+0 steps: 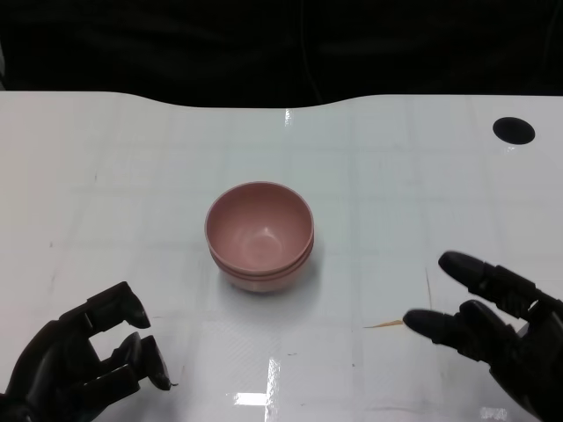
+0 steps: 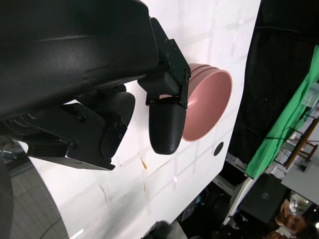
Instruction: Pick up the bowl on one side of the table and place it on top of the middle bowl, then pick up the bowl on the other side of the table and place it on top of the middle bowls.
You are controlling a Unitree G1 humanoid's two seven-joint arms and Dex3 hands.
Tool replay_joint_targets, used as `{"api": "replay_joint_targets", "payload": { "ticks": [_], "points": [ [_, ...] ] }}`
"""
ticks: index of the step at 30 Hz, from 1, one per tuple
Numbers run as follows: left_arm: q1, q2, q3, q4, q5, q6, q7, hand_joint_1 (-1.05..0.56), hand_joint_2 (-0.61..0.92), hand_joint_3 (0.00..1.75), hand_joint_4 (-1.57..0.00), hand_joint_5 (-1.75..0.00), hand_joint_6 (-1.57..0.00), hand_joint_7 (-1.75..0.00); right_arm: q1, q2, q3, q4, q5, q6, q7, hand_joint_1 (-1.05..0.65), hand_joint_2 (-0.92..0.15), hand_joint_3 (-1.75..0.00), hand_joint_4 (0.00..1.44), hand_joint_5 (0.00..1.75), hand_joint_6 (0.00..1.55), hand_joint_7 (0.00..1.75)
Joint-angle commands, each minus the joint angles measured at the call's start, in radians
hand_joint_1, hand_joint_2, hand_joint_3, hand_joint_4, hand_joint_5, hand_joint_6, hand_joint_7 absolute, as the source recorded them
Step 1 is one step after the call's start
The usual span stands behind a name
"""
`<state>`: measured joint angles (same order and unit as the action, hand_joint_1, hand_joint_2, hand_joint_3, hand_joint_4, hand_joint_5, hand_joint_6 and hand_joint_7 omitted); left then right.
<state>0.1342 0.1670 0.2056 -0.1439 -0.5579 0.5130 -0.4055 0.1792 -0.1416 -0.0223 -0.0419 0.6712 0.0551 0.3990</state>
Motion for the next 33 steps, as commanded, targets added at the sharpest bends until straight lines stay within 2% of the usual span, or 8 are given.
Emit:
{"api": "replay_joint_targets", "payload": {
  "ticks": [1,2,4,7,11,16,23,33],
  "points": [
    [-0.009,0.023,0.011,0.020,-0.003,-0.009,-0.020,0.05,0.81,1.28,-0.78,-1.75,-0.63,-1.75,0.024,0.013,-0.026,0.001,-0.022,0.004,0.013,-0.07,-0.76,-0.68,1.03,1.02,1.29,0.10],
    [-0.010,0.024,0.011,0.022,-0.001,-0.011,-0.021,0.05,0.81,1.28,-0.78,-1.75,-0.63,-1.75,0.024,0.016,-0.030,0.002,-0.018,0.012,0.029,-0.07,-0.83,-0.56,1.01,1.16,1.24,0.28],
    [-0.009,0.023,0.011,0.021,0.001,-0.009,-0.018,0.05,0.81,1.28,-0.78,-1.75,-0.63,-1.75,0.018,0.020,-0.039,0.008,-0.009,0.027,0.055,-0.04,-0.89,-0.49,0.93,1.45,0.95,0.99],
    [-0.009,0.022,0.014,0.020,-0.005,-0.004,-0.018,0.05,0.81,1.28,-0.78,-1.75,-0.62,-1.75,0.013,0.032,-0.052,0.013,-0.014,0.034,0.072,-0.02,-0.81,-0.65,0.87,1.64,0.81,1.31],
    [-0.006,0.019,0.011,0.015,-0.003,-0.010,-0.018,0.05,0.81,1.28,-0.77,-1.75,-0.62,-1.75,0.003,0.038,-0.072,0.024,0.006,0.082,0.088,-0.03,-0.73,-0.81,0.83,1.74,0.75,1.44],
    [-0.003,0.016,0.009,0.017,-0.001,-0.027,-0.027,0.05,0.80,1.30,-0.78,-1.75,-0.64,-1.75,-0.003,0.056,-0.100,0.030,0.031,0.128,0.099,-0.02,-0.72,-0.85,0.82,1.75,0.73,1.47],
    [0.003,0.013,0.008,0.006,-0.002,-0.025,-0.017,0.04,0.80,1.30,-0.79,-1.75,-0.64,-1.75,-0.010,0.081,-0.132,0.036,0.052,0.157,0.106,-0.01,-0.70,-0.91,0.81,1.75,0.76,1.41],
    [0.008,0.011,0.018,-0.002,-0.013,-0.040,-0.029,0.07,0.82,1.32,-0.78,-1.75,-0.64,-1.75,-0.024,0.111,-0.160,0.062,0.019,0.125,0.101,-0.04,-0.66,-0.89,0.80,1.75,0.80,1.35]
  ]
}}
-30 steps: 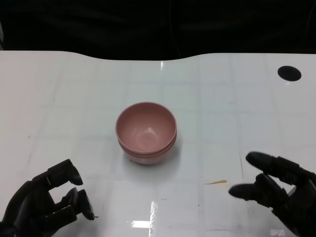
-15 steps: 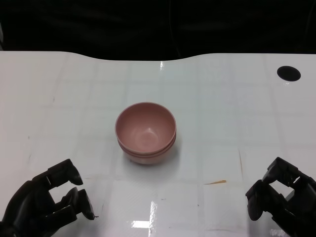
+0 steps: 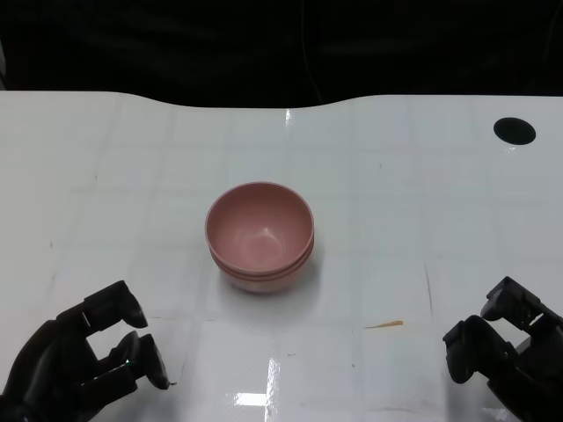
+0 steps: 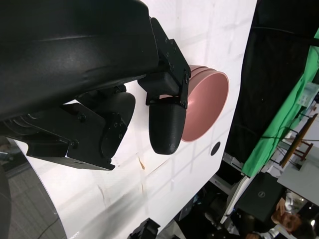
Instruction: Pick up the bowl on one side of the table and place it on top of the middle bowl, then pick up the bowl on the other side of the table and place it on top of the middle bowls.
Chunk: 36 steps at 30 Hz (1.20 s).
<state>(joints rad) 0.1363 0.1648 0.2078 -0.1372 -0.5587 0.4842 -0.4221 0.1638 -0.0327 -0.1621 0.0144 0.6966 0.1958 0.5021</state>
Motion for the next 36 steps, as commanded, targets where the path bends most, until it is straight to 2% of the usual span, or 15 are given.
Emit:
{"api": "replay_joint_targets", "payload": {
  "ticks": [1,5,17,36],
  "points": [
    [0.005,0.013,0.016,-0.009,-0.014,-0.011,-0.014,0.07,0.83,1.32,-0.78,-1.75,-0.64,-1.75,-0.009,0.004,-0.022,0.008,-0.010,-0.020,0.001,-0.04,-0.68,-0.87,0.79,1.75,0.79,1.36],
    [0.005,0.012,0.016,-0.009,-0.019,-0.011,-0.013,0.06,0.82,1.32,-0.77,-1.75,-0.63,-1.75,-0.006,0.008,-0.026,0.005,-0.019,-0.024,-0.001,-0.05,-0.72,-0.79,0.78,1.75,0.79,1.35],
    [-0.001,0.010,0.011,0.007,-0.015,-0.028,-0.007,0.05,0.83,1.31,-0.76,-1.75,-0.62,-1.75,-0.010,0.016,-0.037,0.012,-0.037,-0.019,-0.004,-0.07,-0.75,-0.71,0.80,1.72,0.80,1.33],
    [-0.006,0.011,0.010,0.008,-0.014,-0.026,-0.004,0.06,0.84,1.30,-0.75,-1.75,-0.62,-1.75,-0.018,0.023,-0.047,0.028,-0.048,-0.025,0.009,-0.06,-0.75,-0.70,0.83,1.66,0.84,1.25]
  ]
}}
